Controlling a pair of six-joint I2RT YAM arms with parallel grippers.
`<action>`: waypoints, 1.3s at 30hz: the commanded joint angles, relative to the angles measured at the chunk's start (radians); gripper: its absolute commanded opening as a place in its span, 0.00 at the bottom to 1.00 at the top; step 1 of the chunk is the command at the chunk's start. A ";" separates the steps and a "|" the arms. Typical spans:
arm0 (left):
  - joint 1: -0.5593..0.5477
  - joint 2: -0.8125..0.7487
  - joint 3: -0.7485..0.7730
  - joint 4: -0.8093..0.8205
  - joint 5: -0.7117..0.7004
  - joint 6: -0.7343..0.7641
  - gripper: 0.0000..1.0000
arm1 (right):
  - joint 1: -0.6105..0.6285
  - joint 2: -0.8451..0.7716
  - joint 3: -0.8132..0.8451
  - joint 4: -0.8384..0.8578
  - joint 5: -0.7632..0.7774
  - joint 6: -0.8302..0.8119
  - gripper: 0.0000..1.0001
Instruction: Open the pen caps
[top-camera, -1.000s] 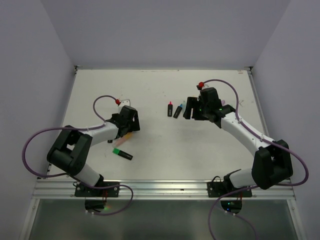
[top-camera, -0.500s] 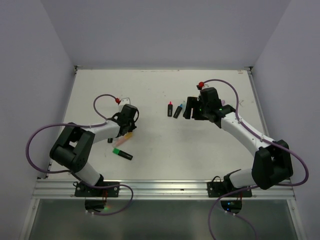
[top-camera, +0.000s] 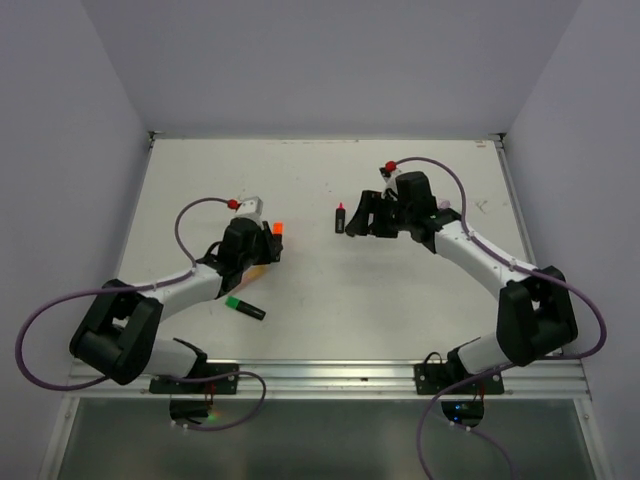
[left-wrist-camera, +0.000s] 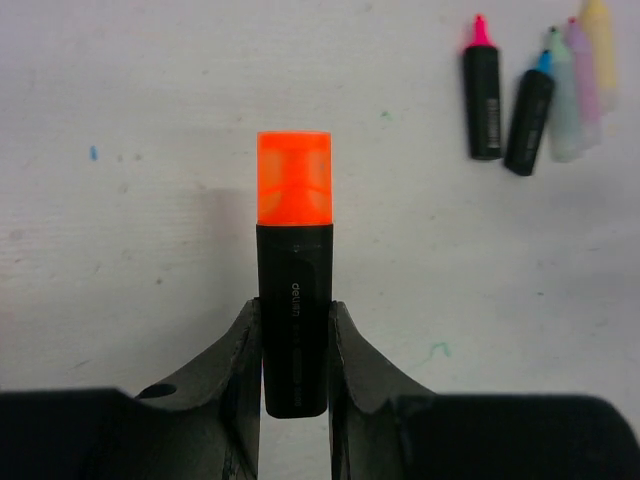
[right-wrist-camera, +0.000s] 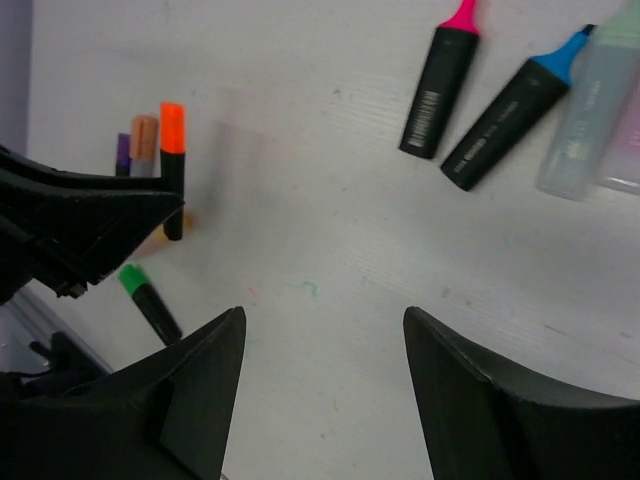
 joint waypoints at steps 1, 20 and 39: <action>-0.015 -0.054 -0.008 0.191 0.151 0.037 0.00 | 0.021 0.076 -0.010 0.208 -0.250 0.120 0.68; -0.205 -0.046 0.010 0.234 0.117 0.010 0.00 | 0.139 0.228 0.066 0.338 -0.238 0.226 0.56; -0.260 -0.057 0.001 0.240 0.105 -0.001 0.00 | 0.139 0.323 0.117 0.365 -0.175 0.260 0.28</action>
